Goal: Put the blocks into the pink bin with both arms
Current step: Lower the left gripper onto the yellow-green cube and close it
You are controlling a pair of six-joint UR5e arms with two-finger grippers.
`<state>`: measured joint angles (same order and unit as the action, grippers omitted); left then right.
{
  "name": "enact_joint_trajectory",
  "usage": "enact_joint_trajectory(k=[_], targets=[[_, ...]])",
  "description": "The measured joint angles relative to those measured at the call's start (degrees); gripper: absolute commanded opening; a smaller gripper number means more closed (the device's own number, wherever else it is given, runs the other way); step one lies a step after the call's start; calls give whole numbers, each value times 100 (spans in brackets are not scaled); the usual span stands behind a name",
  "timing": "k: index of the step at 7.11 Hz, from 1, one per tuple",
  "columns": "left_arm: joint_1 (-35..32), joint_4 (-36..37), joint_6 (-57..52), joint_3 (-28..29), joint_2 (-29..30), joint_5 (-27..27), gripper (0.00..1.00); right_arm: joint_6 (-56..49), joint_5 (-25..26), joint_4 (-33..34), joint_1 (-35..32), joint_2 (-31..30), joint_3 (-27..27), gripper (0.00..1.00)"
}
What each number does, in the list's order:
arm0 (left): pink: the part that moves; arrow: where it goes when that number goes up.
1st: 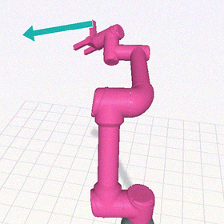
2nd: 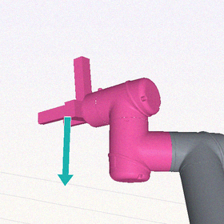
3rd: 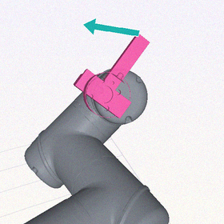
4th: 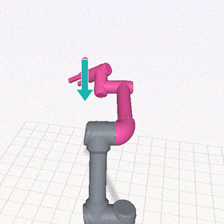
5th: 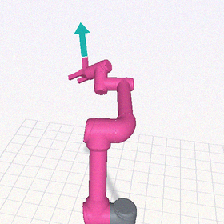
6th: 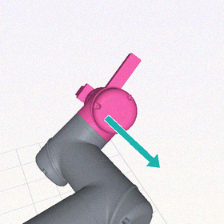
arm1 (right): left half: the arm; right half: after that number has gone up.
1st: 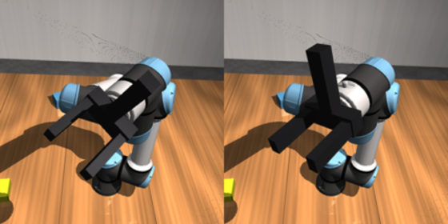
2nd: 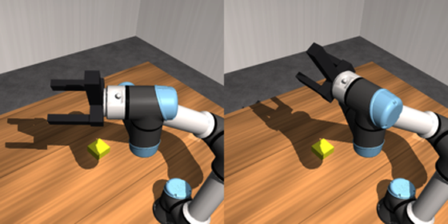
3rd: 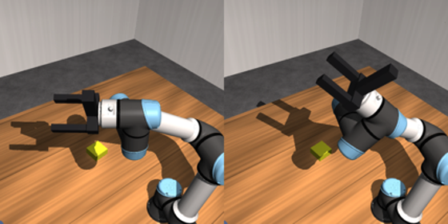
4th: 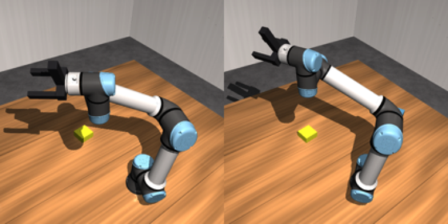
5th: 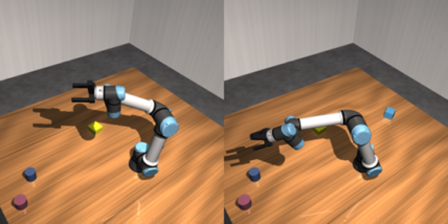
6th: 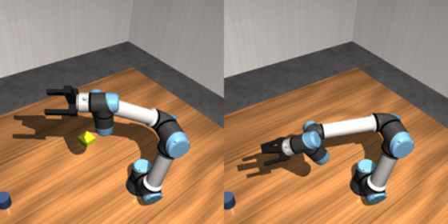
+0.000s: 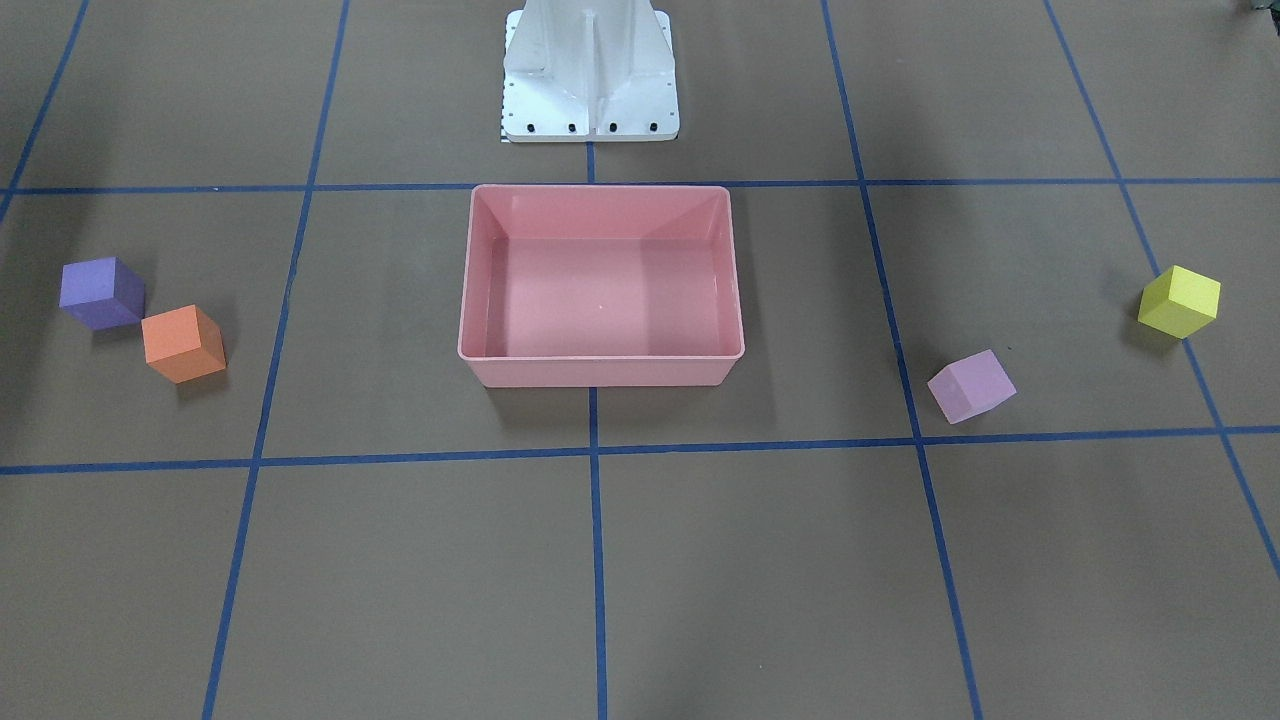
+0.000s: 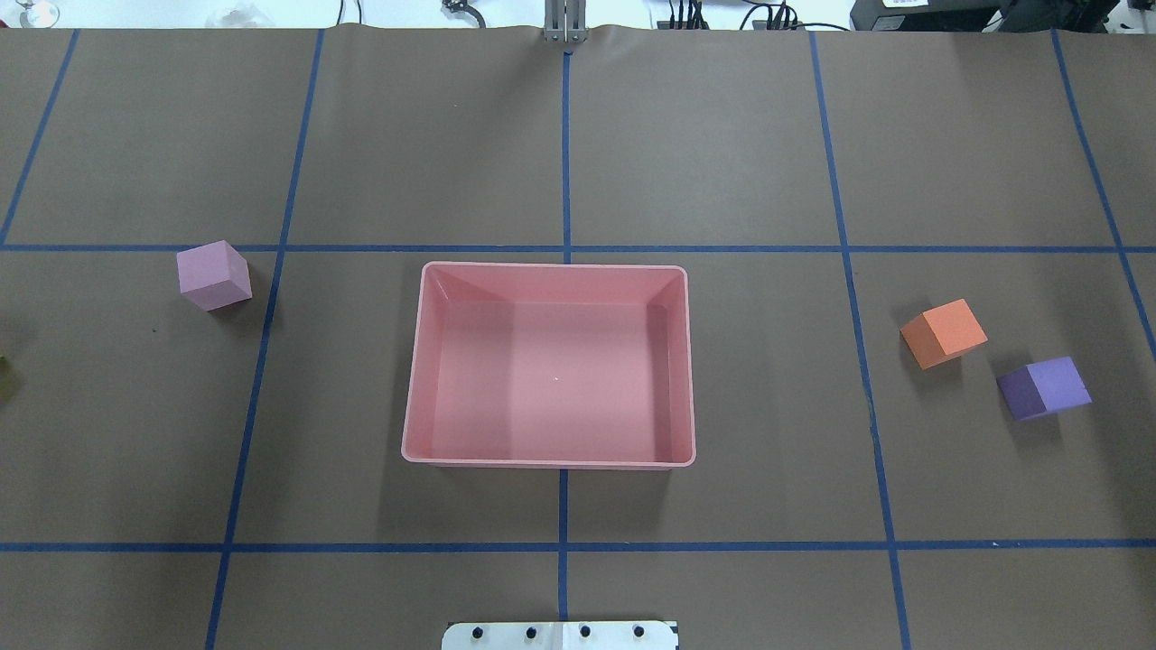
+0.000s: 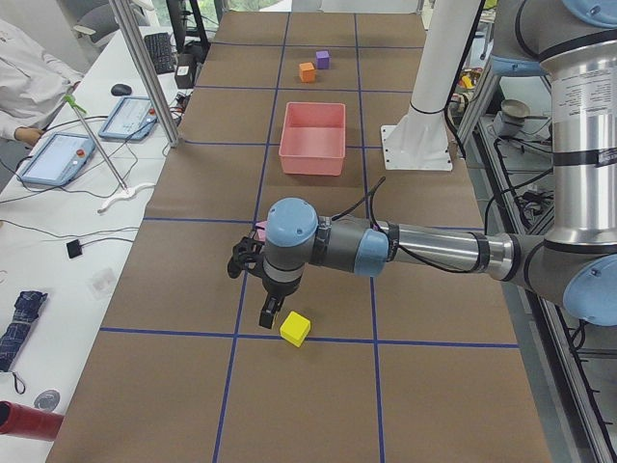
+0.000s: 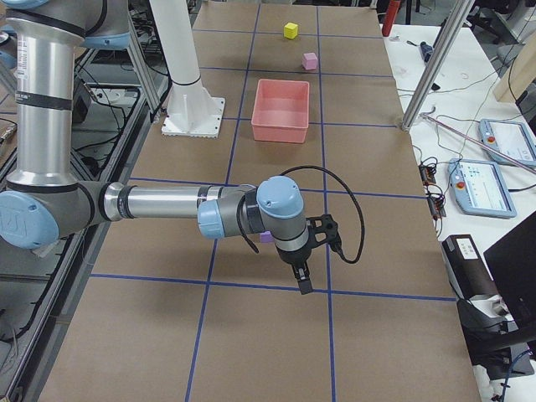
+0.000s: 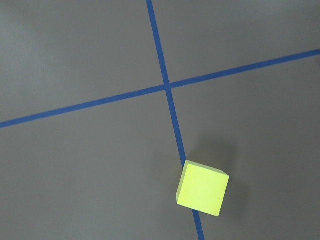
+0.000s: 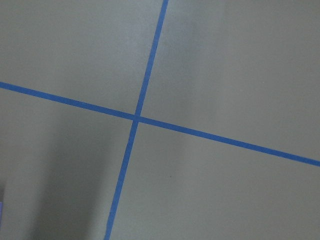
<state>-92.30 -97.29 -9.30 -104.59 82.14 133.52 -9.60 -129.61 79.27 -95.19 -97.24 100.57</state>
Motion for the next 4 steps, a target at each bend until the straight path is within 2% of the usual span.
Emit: enact_joint_trajectory(k=[4], targets=[[70, -1020, 13, 130, 45, 29, 100, 27, -71, -507, 182, 50, -30, 100]])
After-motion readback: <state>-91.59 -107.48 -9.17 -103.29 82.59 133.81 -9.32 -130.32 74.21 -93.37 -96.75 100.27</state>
